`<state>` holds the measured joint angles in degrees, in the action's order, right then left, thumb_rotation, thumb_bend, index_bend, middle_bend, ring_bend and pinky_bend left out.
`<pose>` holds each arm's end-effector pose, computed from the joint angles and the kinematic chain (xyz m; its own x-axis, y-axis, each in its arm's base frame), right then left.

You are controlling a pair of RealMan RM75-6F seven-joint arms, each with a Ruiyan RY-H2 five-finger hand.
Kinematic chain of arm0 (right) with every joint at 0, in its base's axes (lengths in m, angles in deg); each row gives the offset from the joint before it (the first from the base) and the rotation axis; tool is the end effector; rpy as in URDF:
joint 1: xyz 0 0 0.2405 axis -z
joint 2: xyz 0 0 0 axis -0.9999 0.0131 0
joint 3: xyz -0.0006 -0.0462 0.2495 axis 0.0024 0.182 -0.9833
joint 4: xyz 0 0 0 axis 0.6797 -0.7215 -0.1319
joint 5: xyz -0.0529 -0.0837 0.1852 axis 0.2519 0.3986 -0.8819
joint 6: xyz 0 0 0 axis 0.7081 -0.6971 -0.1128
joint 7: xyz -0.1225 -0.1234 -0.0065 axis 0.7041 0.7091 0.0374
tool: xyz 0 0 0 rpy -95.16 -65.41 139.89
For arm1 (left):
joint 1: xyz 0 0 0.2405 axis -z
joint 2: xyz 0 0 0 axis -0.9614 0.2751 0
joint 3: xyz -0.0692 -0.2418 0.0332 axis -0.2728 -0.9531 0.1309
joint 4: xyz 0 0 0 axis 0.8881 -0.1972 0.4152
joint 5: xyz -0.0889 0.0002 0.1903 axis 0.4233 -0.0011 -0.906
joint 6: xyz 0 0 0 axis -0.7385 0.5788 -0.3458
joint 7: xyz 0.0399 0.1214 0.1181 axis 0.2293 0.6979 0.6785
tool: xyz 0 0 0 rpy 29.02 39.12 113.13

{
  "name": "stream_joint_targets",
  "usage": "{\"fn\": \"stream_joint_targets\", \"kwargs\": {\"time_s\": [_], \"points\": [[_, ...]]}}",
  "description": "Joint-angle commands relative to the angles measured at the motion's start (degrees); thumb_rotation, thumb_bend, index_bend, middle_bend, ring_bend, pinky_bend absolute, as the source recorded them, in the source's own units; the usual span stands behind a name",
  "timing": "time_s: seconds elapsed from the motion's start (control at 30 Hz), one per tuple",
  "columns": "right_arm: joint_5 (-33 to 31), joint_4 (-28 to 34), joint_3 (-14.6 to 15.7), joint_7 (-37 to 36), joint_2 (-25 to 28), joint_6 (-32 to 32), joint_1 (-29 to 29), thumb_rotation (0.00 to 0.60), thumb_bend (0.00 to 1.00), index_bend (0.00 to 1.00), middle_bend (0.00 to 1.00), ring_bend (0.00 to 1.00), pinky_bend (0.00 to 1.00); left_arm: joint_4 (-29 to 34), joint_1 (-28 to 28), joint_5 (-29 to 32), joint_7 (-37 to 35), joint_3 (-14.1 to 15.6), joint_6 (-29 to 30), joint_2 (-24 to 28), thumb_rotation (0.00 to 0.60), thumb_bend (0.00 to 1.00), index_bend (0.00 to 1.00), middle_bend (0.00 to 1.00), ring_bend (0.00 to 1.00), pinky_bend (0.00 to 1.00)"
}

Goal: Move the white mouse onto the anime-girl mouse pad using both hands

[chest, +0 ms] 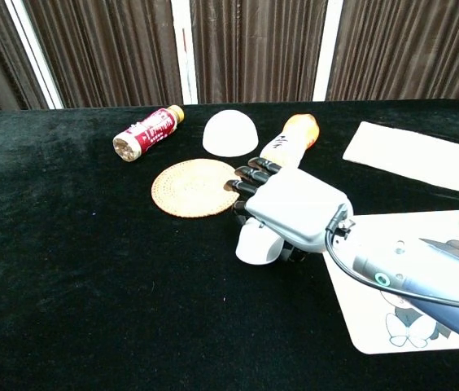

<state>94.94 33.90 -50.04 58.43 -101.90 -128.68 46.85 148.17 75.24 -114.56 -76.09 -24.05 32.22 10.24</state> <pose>-0.1066 -0.3284 -0.1264 0.7097 0.1803 0.6810 -0.4339 -0.6497 0.6242 -0.3592 0.1791 0.1476 0.3239 -0.0082 0.9460 0.9454 -0.0347 -0.3240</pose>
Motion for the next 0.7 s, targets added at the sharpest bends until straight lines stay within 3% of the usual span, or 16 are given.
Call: {"fn": "stream_joint_targets", "kwargs": {"time_s": [0.03,0.7], "points": [[0.48,0.91,0.31,0.13,0.83,-0.89,0.33,0.6,0.0,0.52,0.11,0.0,0.0,0.06,-0.02,0.03,0.0,0.0,-0.04,0.01,0.6,0.12,0.0,0.0,0.0,0.0],[1.19,5.49,2.4,-0.04,10.76,-6.47,5.51,0.6,0.01,0.55,0.13,0.0,0.0,1.17,-0.1,-0.21,1.96,0.06,-0.06,-0.08,0.6,0.12,0.0,0.0,0.0,0.0]]}}
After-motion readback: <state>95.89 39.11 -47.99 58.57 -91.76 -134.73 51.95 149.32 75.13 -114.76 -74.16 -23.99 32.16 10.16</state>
